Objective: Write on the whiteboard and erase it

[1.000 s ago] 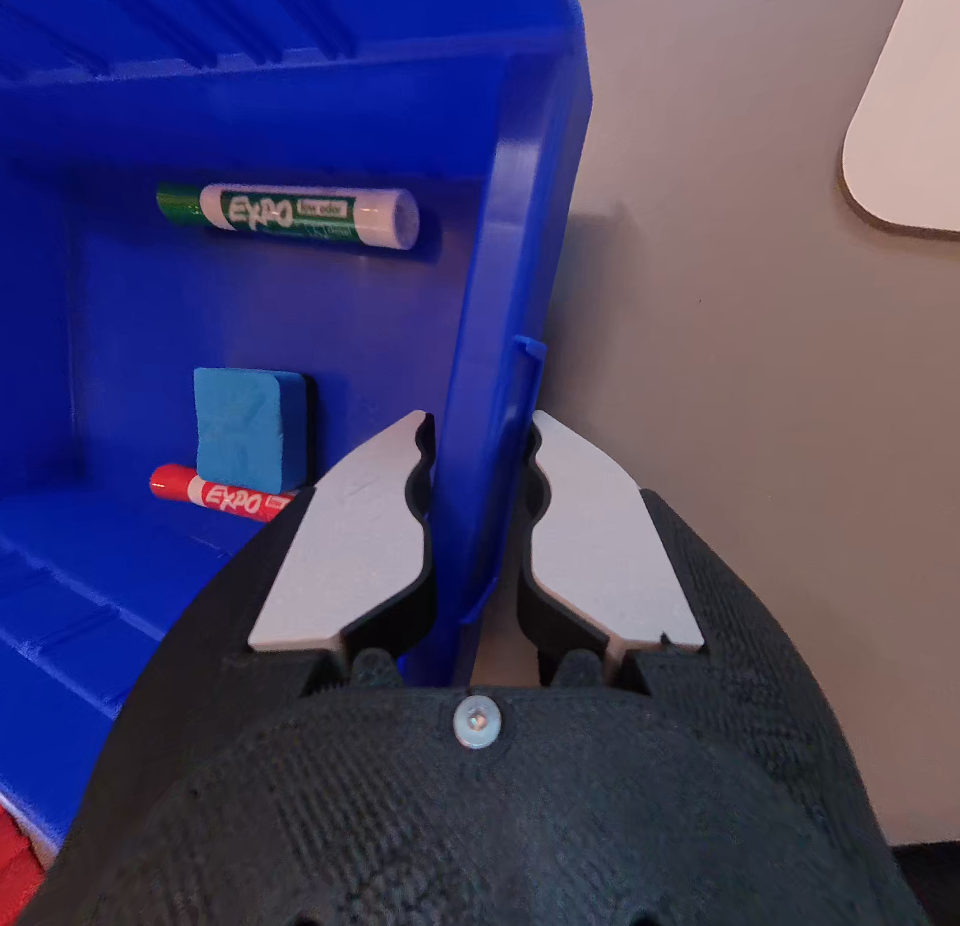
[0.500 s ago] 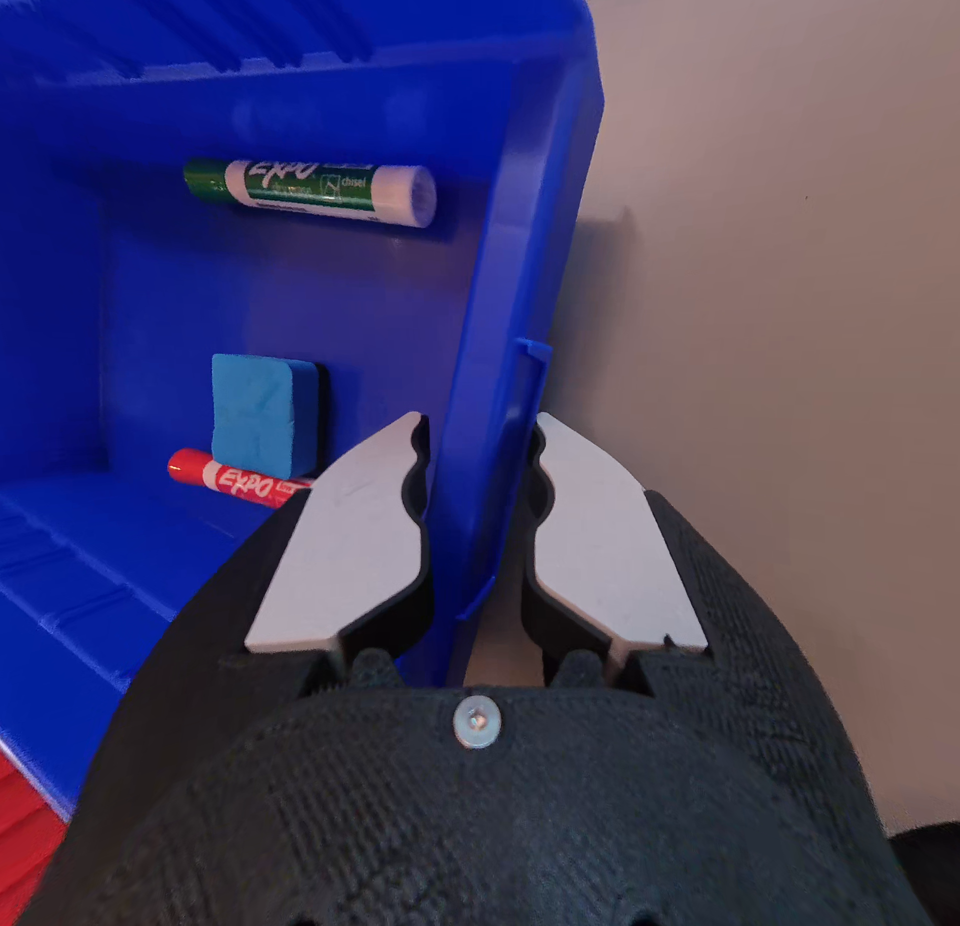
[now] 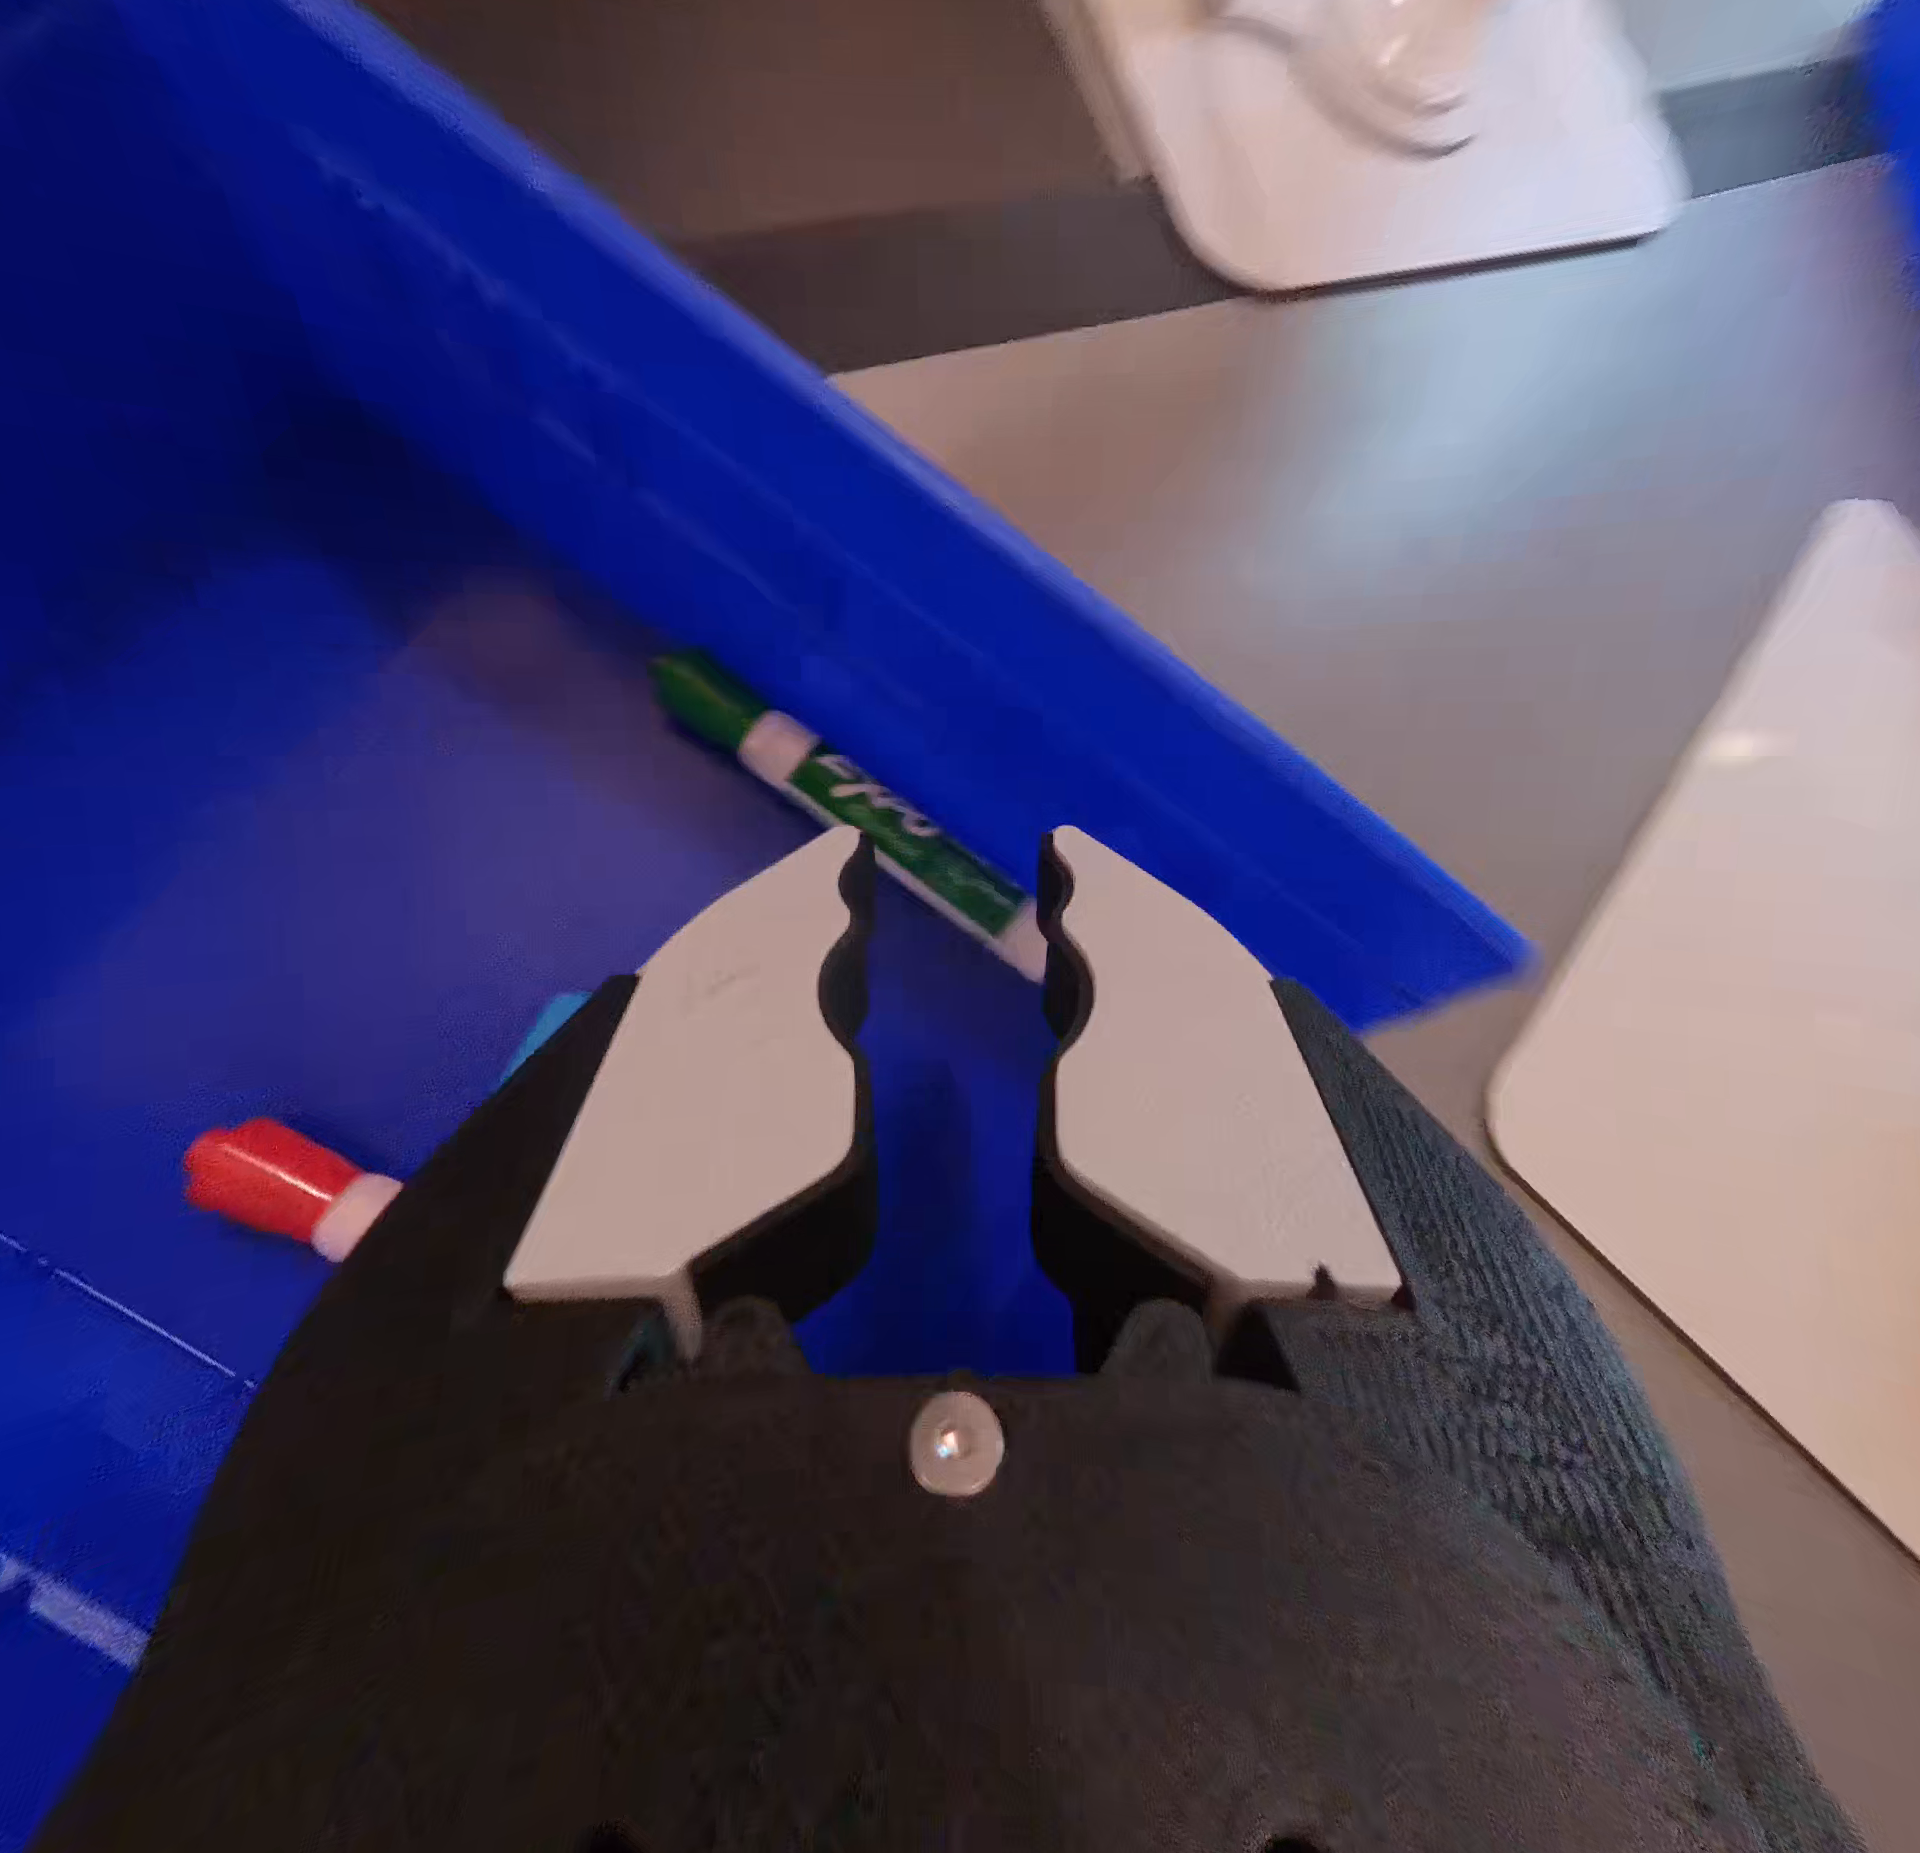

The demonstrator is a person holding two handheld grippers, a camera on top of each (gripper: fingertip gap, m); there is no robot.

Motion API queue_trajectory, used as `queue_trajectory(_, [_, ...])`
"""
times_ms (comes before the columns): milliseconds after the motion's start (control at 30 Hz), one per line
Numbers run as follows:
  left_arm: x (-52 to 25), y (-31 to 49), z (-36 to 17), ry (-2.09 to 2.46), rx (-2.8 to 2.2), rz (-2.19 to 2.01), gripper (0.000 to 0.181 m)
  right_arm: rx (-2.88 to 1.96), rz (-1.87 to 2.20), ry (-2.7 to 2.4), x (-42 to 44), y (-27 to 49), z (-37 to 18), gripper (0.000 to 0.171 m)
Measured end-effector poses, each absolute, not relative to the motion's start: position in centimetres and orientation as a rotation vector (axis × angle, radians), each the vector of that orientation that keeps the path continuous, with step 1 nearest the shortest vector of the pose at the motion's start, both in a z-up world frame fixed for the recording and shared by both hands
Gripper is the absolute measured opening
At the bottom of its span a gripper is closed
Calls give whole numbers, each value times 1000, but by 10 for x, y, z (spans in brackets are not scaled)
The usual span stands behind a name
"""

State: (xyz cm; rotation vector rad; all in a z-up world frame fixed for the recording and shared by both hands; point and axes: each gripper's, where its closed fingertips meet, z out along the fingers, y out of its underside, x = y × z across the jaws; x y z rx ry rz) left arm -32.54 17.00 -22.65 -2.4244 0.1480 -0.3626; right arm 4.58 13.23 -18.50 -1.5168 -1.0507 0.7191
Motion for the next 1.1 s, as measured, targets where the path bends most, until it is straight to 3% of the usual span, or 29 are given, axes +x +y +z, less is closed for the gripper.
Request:
queue_trajectory(267, [-339,194,-285,-1,-2747,-370,41,-1492,666,-1087,49,123,-184,42])
queue_trajectory(333, [-344,193,-290,34,-2777,-279,28,-1480,656,-1087,50,122,-181,41])
queue_trajectory(433, [-347,193,-290,136,-2807,-146,26,-1463,640,-1082,52,121,-177,38])
queue_trajectory(567, [-357,188,-277,195,-2766,-59,22,-1445,594,-1065,57,124,-174,38])
queue_trajectory(700, [-374,176,-222,253,-2541,35,19,-1436,583,-1033,61,126,-170,38])
queue_trajectory(900, [-213,130,-85,367,-1743,-773,18,-1367,501,-1096,46,117,-174,47])
queue_trajectory(1100, [-74,89,-105,73,-1348,-1547,18,-1192,353,-1182,-9,72,-158,60])
